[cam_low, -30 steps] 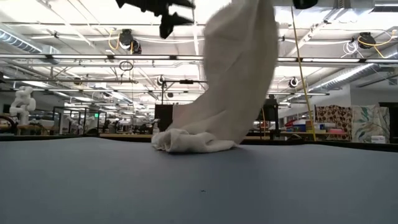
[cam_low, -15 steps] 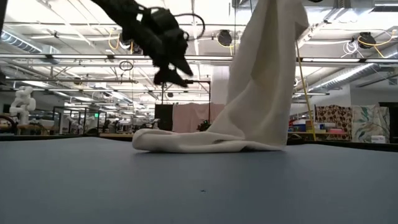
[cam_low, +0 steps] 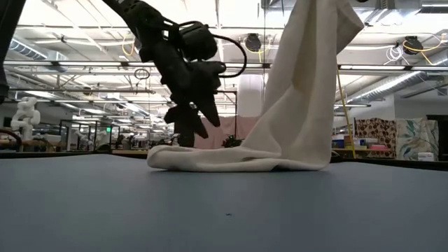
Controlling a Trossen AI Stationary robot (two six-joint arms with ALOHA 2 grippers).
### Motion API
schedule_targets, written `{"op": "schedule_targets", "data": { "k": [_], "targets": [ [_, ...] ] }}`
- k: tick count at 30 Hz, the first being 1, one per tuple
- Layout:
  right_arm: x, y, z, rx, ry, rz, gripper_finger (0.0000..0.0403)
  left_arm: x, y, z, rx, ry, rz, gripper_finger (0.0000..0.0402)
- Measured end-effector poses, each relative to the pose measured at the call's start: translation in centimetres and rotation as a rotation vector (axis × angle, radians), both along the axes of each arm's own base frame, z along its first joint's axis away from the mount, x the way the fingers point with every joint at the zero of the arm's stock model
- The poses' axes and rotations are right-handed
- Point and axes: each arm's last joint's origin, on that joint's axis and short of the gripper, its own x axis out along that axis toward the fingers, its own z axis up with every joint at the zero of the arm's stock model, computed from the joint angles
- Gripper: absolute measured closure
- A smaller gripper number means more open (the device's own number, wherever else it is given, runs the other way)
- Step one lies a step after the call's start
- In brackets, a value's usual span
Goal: Roll towel into tight, uniform cylinder
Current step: Roll the white towel
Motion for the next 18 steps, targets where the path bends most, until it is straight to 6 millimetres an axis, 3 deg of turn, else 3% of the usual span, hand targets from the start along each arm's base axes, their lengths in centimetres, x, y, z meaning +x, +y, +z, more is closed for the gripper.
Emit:
{"op": "schedule_targets", "data": {
  "k": [6,9,12,16,18],
  "targets": [
    [0.0,-0.1,0.1,-0.038,0.005,0.053,0.0402,1.2,-1.4,-3.3,0.021,0.100,0.066,0.0171],
    [0.1,-0.1,0.2,-0.065,-0.001,0.080,0.0402,1.8,-1.8,-5.0,0.026,0.125,0.066,0.0197],
    [0.1,0.0,0.2,-0.073,-0.001,0.111,0.0402,2.1,-1.9,-5.4,0.035,0.126,0.082,0.0259],
    [0.1,0.1,0.2,-0.071,-0.004,0.139,0.0402,1.9,-2.0,-4.4,0.047,0.114,0.093,0.0376],
    [0.1,0.1,0.3,-0.084,-0.008,0.152,0.0402,1.9,-2.0,-3.1,0.059,0.087,0.097,0.0384]
  ]
}}
